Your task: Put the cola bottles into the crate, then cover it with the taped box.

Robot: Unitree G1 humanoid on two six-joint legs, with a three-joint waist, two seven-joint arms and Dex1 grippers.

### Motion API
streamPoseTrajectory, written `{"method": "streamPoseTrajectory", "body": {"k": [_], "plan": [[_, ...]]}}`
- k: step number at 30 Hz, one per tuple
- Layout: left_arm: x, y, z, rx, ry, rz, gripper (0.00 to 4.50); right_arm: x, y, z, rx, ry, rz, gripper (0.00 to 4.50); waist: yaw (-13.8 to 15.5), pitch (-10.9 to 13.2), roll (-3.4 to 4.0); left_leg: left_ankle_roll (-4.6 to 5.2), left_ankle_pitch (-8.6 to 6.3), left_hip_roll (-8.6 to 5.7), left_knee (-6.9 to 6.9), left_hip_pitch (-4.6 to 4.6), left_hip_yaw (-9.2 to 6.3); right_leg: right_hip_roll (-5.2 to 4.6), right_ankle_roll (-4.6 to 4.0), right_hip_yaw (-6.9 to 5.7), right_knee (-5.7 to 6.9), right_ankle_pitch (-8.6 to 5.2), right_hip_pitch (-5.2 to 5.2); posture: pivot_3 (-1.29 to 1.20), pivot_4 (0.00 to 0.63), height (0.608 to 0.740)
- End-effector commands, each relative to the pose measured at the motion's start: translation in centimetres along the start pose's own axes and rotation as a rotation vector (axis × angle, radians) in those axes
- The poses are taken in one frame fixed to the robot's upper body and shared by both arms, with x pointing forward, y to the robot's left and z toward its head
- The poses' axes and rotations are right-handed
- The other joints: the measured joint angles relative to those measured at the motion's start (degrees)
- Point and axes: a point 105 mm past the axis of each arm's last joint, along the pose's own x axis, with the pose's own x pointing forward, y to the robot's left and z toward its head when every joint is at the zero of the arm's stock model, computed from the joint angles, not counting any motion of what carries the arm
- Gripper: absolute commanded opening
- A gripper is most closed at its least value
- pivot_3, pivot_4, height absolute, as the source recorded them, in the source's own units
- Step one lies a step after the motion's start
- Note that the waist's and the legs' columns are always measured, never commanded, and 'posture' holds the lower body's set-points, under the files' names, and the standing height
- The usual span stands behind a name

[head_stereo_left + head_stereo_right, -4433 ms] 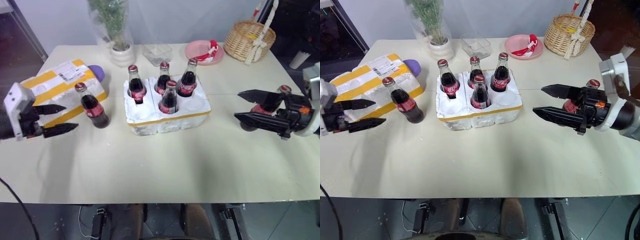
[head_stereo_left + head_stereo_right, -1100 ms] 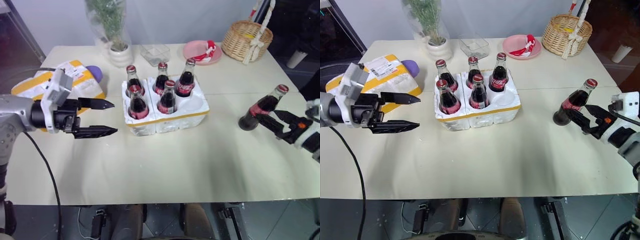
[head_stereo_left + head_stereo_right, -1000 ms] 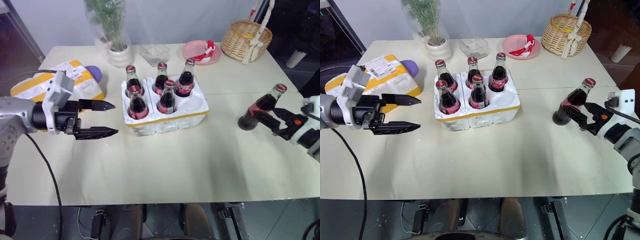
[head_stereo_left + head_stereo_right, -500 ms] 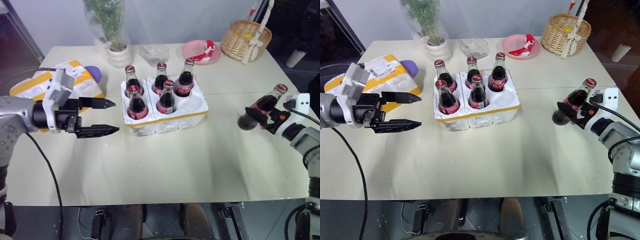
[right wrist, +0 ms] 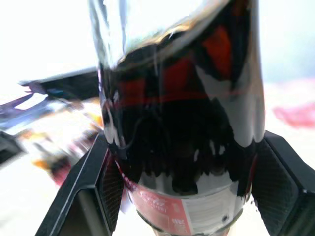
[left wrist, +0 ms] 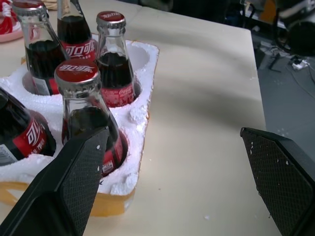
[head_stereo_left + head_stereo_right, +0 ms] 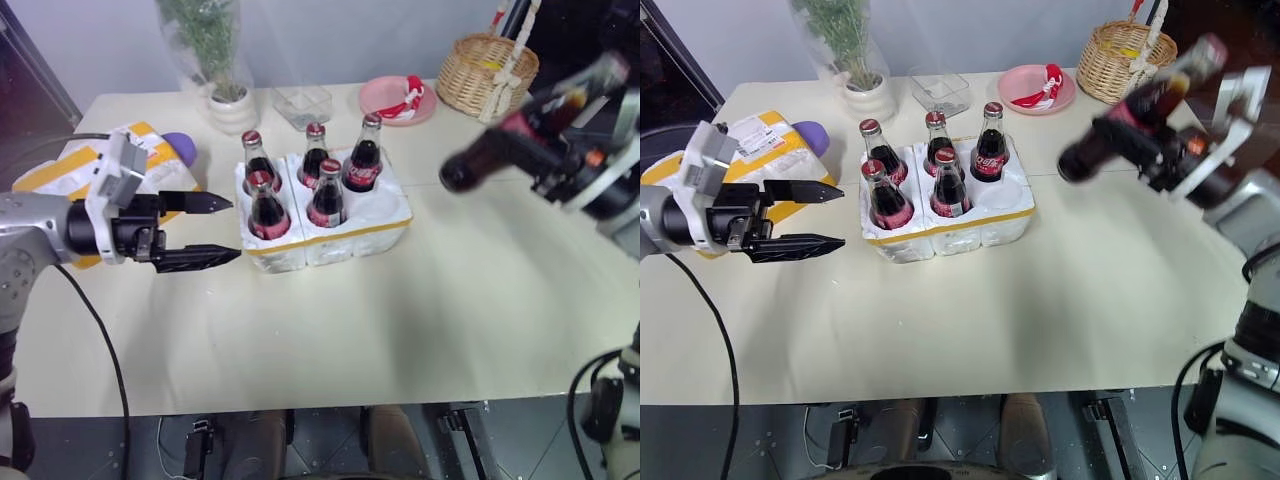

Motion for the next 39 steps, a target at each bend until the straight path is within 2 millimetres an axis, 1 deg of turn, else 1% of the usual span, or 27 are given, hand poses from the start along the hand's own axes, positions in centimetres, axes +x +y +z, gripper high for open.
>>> {"method": "streamPoseTrajectory", "body": {"k": [1,4,6,8,12,16,21,23,24,25,27,30,32,33,34,35,37,39], "plan": [[-0.3,0.0,0.9,0.034,-0.028,0.014,4.50,2.1,2.4,0.1,-0.030,0.023,0.103,2.82,0.1,-0.1,-0.12,0.00,0.00,0.00,0.00,-0.01,0.00,0.00,0.00,0.00,-0.01,0.00,0.01,0.00,0.150,0.737],[-0.1,0.0,0.9,0.039,-0.032,0.017,4.50,4.1,3.0,-1.6,-0.053,0.088,0.141,2.82,0.0,-0.1,-0.16,0.00,0.00,-0.01,0.05,-0.02,0.00,0.00,0.01,-0.01,-0.02,0.01,0.02,0.00,0.150,0.737],[-0.1,0.1,0.9,0.042,-0.036,0.019,4.50,5.0,3.0,-3.0,-0.078,0.131,0.146,2.82,0.0,-0.1,-0.16,0.00,0.00,-0.03,0.05,-0.03,0.00,-0.02,0.01,0.00,-0.01,0.01,0.00,0.00,0.150,0.737],[0.0,0.0,1.0,0.044,-0.039,0.020,4.50,5.8,2.5,-5.0,-0.124,0.197,0.133,2.82,0.0,0.0,-0.16,0.00,0.00,-0.03,0.04,-0.06,0.00,-0.02,0.00,0.00,0.04,0.01,-0.08,0.00,0.150,0.737],[0.0,0.0,1.0,0.047,-0.043,0.027,4.50,6.5,1.5,-8.1,-0.193,0.304,0.112,2.82,-0.1,0.0,-0.16,0.00,0.00,-0.04,0.02,-0.11,0.00,-0.02,0.00,0.00,0.05,0.01,-0.14,0.00,0.150,0.737],[-0.2,0.0,1.0,0.048,-0.047,0.038,4.50,6.9,1.6,-9.4,-0.179,0.325,0.135,2.82,-0.2,0.0,-0.16,0.00,0.00,-0.04,0.01,-0.11,-0.01,-0.01,0.00,0.00,0.05,0.01,-0.16,0.00,0.150,0.737],[-0.2,0.0,0.7,0.044,-0.047,0.048,4.50,7.4,1.7,-11.8,-0.163,0.398,0.155,2.82,-0.5,0.0,-0.15,-0.01,0.00,-0.04,0.00,-0.11,-0.01,0.00,0.00,0.01,0.07,0.00,-0.17,0.00,0.150,0.737],[-0.2,0.1,0.5,0.043,-0.043,0.057,4.50,7.5,1.6,-12.3,-0.149,0.423,0.154,3.87,-0.5,0.0,-0.15,-0.01,0.00,-0.04,0.01,-0.11,-0.01,0.00,0.00,0.01,0.08,0.00,-0.17,0.00,0.150,0.737],[-0.3,0.2,0.4,0.043,-0.041,0.061,4.50,7.5,1.6,-12.3,-0.149,0.427,0.152,4.29,-0.5,0.0,-0.15,-0.01,0.00,-0.04,0.00,-0.11,-0.01,0.00,0.00,0.01,0.08,0.00,-0.17,0.00,0.150,0.737],[-0.3,0.2,0.4,0.043,-0.040,0.064,4.50,7.5,1.6,-12.3,-0.151,0.428,0.152,4.46,-0.5,0.0,-0.15,-0.01,0.00,-0.04,0.01,-0.11,-0.01,0.00,0.00,0.01,0.08,0.00,-0.18,0.00,0.150,0.737],[-0.5,0.5,0.0,0.043,-0.025,0.093,4.50,7.3,1.6,-11.6,-0.156,0.415,0.150,4.46,-0.5,0.0,-0.15,-0.01,0.00,-0.04,0.02,-0.11,-0.02,0.00,0.00,0.01,0.10,0.00,-0.17,0.00,0.150,0.737],[-1.7,1.5,-0.9,0.058,0.020,0.195,4.50,6.0,2.1,-9.6,-0.168,0.377,0.178,4.46,-0.4,0.0,-0.15,-0.01,0.00,-0.04,0.01,-0.11,-0.01,-0.01,0.00,0.01,0.11,0.00,-0.19,0.00,0.150,0.737],[-3.3,2.3,-1.4,0.102,0.066,0.304,4.50,4.3,2.8,-7.0,-0.166,0.335,0.210,4.46,-0.3,0.0,-0.15,-0.01,0.00,-0.04,0.00,-0.11,-0.02,-0.01,0.00,0.02,0.11,0.00,-0.19,0.00,0.150,0.737],[-3.9,2.5,-1.5,0.119,0.080,0.339,4.50,3.7,3.1,-6.0,-0.164,0.322,0.222,4.46,-0.2,0.0,-0.15,-0.01,0.00,-0.04,0.00,-0.11,-0.02,-0.01,0.00,0.01,0.10,0.00,-0.18,0.00,0.150,0.737],[-5.1,2.5,-1.5,0.141,0.099,0.384,4.50,2.4,3.4,-4.5,-0.157,0.303,0.234,4.46,-0.2,0.0,-0.15,0.00,0.00,-0.04,-0.02,-0.11,-0.02,-0.02,0.00,0.01,0.08,0.00,-0.18,0.00,0.150,0.737],[-6.0,2.3,-1.3,0.155,0.111,0.411,4.50,1.5,3.6,-3.4,-0.156,0.294,0.241,4.46,-0.2,0.0,-0.15,0.00,0.00,-0.04,-0.02,-0.12,-0.02,-0.02,0.00,0.01,0.06,0.00,-0.18,0.00,0.150,0.737],[-8.3,1.9,-0.8,0.173,0.132,0.483,4.50,-0.7,3.5,-1.8,-0.152,0.303,0.231,4.46,-0.2,0.0,-0.15,0.00,0.00,-0.02,-0.04,-0.11,-0.01,-0.01,-0.01,0.01,0.03,0.00,-0.16,0.00,0.150,0.737],[-11.2,1.7,-0.6,0.154,0.141,0.587,4.50,-2.7,3.1,-1.2,-0.160,0.339,0.201,4.46,-0.2,-0.1,-0.18,0.01,-0.01,0.00,-0.06,-0.09,-0.01,0.00,-0.02,0.00,0.00,-0.01,-0.13,0.00,0.150,0.737]]}}
